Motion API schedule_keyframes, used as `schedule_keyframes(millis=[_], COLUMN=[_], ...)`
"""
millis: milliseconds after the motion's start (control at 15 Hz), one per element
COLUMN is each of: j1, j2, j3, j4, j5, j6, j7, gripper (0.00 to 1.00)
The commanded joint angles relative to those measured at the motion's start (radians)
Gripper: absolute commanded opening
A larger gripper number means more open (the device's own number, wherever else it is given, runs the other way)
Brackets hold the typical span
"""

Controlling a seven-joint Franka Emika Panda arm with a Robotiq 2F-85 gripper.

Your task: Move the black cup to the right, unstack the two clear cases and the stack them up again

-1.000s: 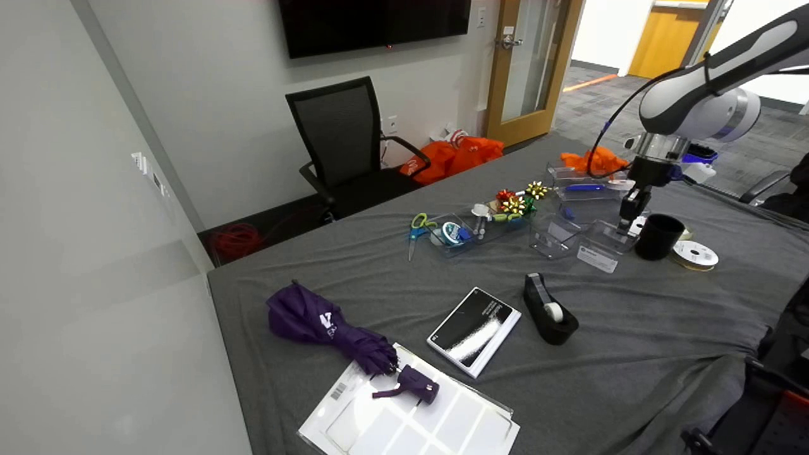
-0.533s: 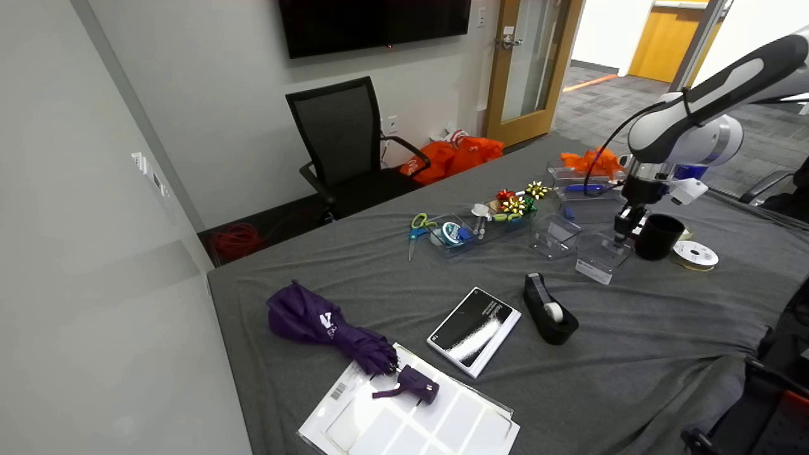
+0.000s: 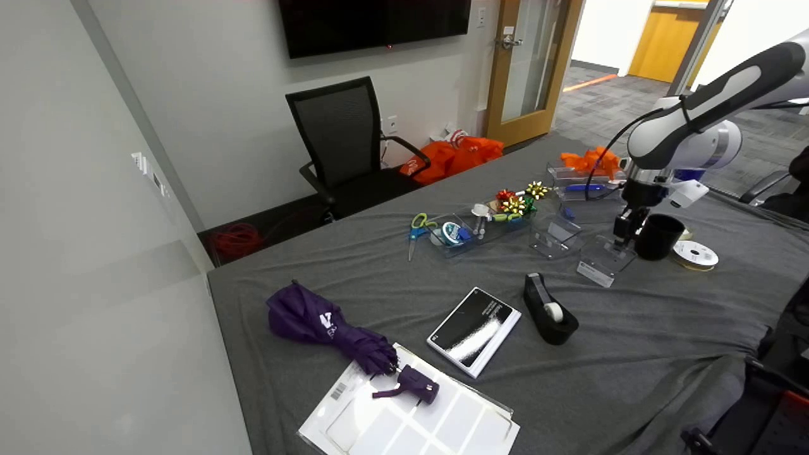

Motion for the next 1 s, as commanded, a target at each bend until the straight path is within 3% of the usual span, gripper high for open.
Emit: schedule_keyframes(millis=[0,333,667,933], j1=[-0.009,-0.008,0.017,0.044], j2=[-0.080,-0.150,-0.127,-0.065], j3=[0.015,0.038,0.038,0.037], j4=[-0.056,-0.042,0.074,0.175], j5=[0.003,0.079,0.180,0.196], j6=[-0.012,-0.067,-0.103,-0.099], j7=[-0.004,-0.013,0.063,0.191], gripper=[0.66,0.98,1.00,1.00])
